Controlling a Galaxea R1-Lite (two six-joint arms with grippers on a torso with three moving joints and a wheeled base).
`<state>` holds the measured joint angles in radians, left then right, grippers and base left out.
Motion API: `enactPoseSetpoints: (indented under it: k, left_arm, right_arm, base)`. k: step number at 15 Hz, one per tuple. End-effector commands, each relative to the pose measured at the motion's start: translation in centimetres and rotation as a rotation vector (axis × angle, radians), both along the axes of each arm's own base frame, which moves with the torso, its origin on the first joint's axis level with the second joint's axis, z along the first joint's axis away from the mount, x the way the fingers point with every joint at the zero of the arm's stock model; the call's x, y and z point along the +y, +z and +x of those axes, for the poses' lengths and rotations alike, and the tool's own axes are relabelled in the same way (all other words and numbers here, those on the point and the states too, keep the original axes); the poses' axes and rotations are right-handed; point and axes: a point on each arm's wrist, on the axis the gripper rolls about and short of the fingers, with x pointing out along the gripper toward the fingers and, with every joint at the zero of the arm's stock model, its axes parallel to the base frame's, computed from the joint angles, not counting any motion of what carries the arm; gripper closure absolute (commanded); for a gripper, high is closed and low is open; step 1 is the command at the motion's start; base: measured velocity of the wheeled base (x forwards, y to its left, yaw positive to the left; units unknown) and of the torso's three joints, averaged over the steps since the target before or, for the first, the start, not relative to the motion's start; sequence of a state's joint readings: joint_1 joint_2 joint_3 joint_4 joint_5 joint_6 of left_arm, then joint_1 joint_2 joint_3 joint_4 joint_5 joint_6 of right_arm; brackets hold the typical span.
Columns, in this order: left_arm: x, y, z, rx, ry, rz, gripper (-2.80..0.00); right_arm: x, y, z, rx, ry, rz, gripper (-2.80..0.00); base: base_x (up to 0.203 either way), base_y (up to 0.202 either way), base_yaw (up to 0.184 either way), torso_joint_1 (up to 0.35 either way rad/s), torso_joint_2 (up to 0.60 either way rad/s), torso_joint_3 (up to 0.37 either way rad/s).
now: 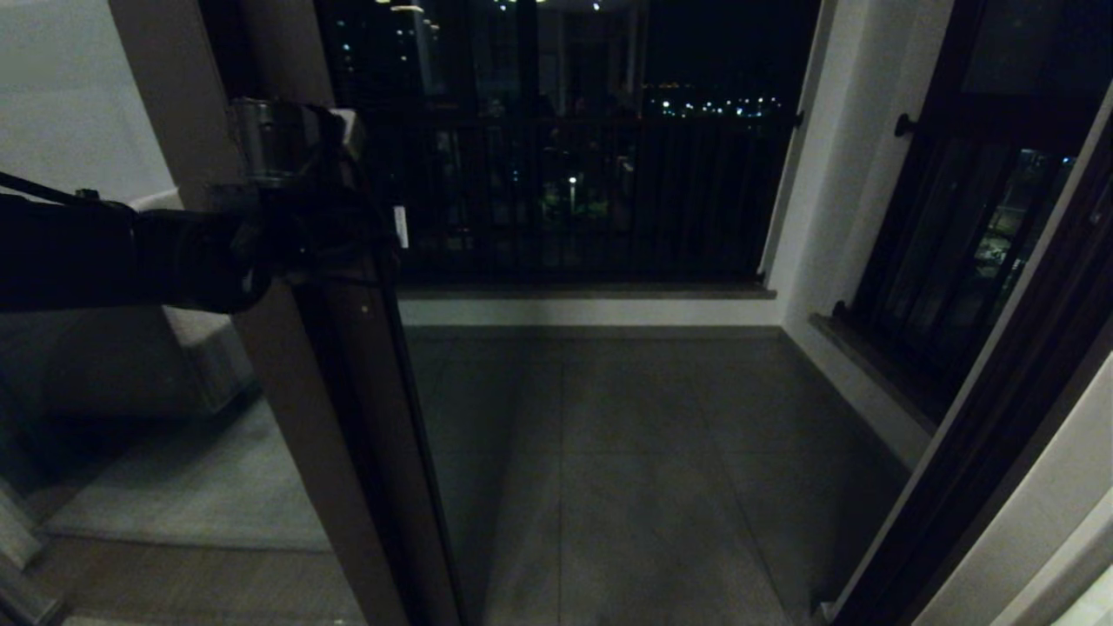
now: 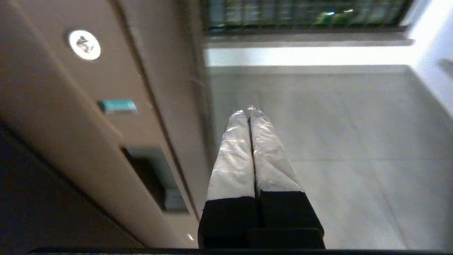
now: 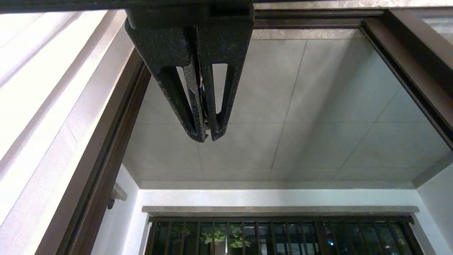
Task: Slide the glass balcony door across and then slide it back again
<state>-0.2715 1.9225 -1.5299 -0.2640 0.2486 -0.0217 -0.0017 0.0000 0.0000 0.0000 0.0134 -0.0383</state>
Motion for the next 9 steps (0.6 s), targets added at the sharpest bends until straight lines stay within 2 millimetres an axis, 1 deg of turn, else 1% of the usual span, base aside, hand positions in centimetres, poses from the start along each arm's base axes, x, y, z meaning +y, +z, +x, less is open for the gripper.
enactPoseSetpoints:
  k: [1,3,5,7,9]
  left_arm:
    - [0.3,1.6,-2.9,-0.030,-0.027,-0.009,0.00]
    - [1.1,2.5,-5.8,-0.039,-0.050,-0.016,0.00]
    - [2.4,2.7,-8.9,-0.039,-0.041,-0.017,0.00]
    - [4.7,3.5,-12.7,-0.069,0.007,-0.019,0.00]
    - [7.6,3.9,-17.2,-0.115,0.094,-0.022,0.00]
  right_arm:
    - [0.0,0.0,0.0,0.002,0.001,-0.001,0.00]
    - [0.0,0.0,0.0,0.002,0.001,-0.001,0.00]
    - [0.0,0.0,0.0,0.002,0.001,-0.001,0.00]
    - [0.0,0.0,0.0,0.002,0.001,-0.001,0.00]
    - [0.0,0.0,0.0,0.002,0.001,-0.002,0.00]
  base:
    - [0.000,0.000,0.000,0.000,0.00,0.000]
    - [0.000,0.000,0.000,0.000,0.00,0.000]
    - [0.000,0.000,0.000,0.000,0.00,0.000]
    - [0.000,0.000,0.000,0.000,0.00,0.000]
    - [0.000,0.000,0.000,0.000,0.00,0.000]
